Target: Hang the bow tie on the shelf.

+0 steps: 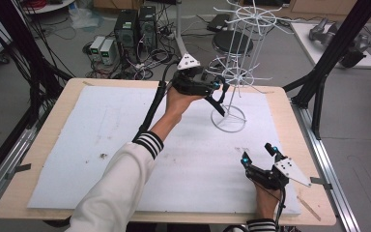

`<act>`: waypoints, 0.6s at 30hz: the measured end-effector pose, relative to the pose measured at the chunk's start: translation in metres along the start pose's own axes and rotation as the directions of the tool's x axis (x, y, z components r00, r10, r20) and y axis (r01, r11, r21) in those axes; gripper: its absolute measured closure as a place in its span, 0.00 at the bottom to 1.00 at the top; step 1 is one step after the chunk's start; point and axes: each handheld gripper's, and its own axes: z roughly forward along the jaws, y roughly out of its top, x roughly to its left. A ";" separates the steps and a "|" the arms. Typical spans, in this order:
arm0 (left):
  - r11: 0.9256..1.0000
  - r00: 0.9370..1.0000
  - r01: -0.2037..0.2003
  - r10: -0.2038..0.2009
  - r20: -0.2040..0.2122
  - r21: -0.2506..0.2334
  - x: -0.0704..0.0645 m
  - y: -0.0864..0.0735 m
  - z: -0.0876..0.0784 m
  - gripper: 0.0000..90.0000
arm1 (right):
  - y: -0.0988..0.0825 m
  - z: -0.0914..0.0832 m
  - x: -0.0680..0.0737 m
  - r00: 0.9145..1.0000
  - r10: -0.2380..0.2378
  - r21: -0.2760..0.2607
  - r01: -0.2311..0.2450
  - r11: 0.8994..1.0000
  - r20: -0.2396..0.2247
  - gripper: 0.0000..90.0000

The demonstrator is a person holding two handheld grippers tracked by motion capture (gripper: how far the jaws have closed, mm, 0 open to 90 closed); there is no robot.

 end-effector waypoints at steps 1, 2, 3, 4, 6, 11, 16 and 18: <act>1.000 1.000 0.000 0.000 0.003 0.004 0.000 0.000 0.000 0.22 | 0.000 0.000 0.000 1.000 0.000 0.000 0.000 1.000 0.000 0.10; 1.000 1.000 0.000 0.000 0.003 0.004 0.000 0.000 0.000 0.22 | 0.000 0.000 0.000 1.000 0.004 0.003 -0.004 1.000 0.002 0.10; 1.000 1.000 0.002 -0.002 0.004 0.003 -0.002 -0.002 0.002 0.22 | 0.000 0.000 0.000 1.000 0.004 0.004 -0.004 1.000 0.002 0.10; 1.000 1.000 0.002 -0.002 0.004 0.003 -0.002 -0.002 0.002 0.22 | 0.000 0.000 0.000 1.000 0.004 0.003 -0.004 1.000 0.001 0.10; 1.000 1.000 0.010 -0.010 0.009 0.004 -0.003 -0.002 0.003 0.22 | 0.000 0.000 0.000 1.000 0.001 0.000 -0.001 1.000 0.000 0.10; 1.000 1.000 0.009 -0.009 0.016 0.010 -0.005 -0.003 0.003 0.22 | 0.000 0.000 0.000 1.000 0.004 0.002 -0.004 1.000 0.000 0.10; 1.000 1.000 0.005 -0.005 0.021 0.013 -0.008 -0.003 0.003 0.22 | 0.000 0.000 0.000 1.000 0.005 0.001 -0.005 1.000 0.001 0.10; 1.000 1.000 0.004 -0.005 0.026 0.012 -0.010 -0.004 0.003 0.21 | 0.000 0.000 0.000 1.000 0.004 0.001 -0.004 1.000 0.000 0.10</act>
